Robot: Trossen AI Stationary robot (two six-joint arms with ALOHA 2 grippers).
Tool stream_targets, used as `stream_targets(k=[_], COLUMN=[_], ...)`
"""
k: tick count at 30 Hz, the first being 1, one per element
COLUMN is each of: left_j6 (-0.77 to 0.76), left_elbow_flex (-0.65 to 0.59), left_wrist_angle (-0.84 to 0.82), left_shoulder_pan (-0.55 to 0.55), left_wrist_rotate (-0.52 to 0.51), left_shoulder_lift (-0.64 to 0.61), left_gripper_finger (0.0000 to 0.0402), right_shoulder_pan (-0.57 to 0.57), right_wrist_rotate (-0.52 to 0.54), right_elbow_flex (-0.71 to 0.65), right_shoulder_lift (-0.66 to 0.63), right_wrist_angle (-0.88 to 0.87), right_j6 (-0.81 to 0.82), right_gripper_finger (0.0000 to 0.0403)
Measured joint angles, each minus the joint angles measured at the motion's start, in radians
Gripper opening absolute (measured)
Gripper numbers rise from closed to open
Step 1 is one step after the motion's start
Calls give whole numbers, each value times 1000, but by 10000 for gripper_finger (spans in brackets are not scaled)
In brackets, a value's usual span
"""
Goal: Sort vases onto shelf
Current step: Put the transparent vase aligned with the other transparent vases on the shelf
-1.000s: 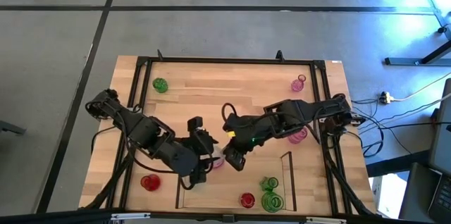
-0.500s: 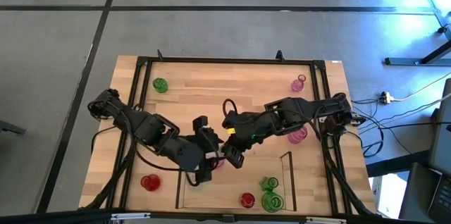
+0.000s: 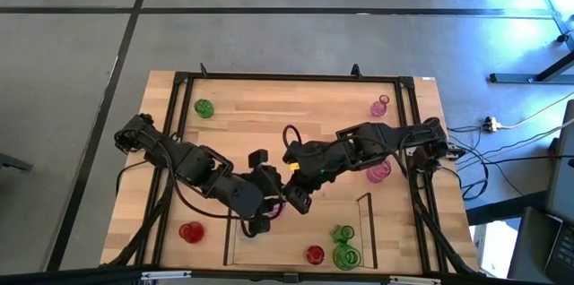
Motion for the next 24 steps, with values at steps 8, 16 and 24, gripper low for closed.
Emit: stream_targets(k=[8,16,24], left_j6=[-19,-104,-205], left_elbow_flex=[0,4,-3], left_wrist_angle=[-4,-37,-94], left_shoulder_pan=[-2,-41,-77], left_wrist_rotate=[-5,-76,-86], left_shoulder_lift=[-3,-7,-3], left_gripper_finger=[118,118,106], right_shoulder_pan=[0,2,1], right_wrist_rotate=[25,86,203], right_elbow_flex=[0,-3,1], right_shoulder_lift=[0,-29,-109], right_wrist_angle=[1,27,35], right_j6=[-4,-43,-84], right_gripper_finger=[12,68,99])
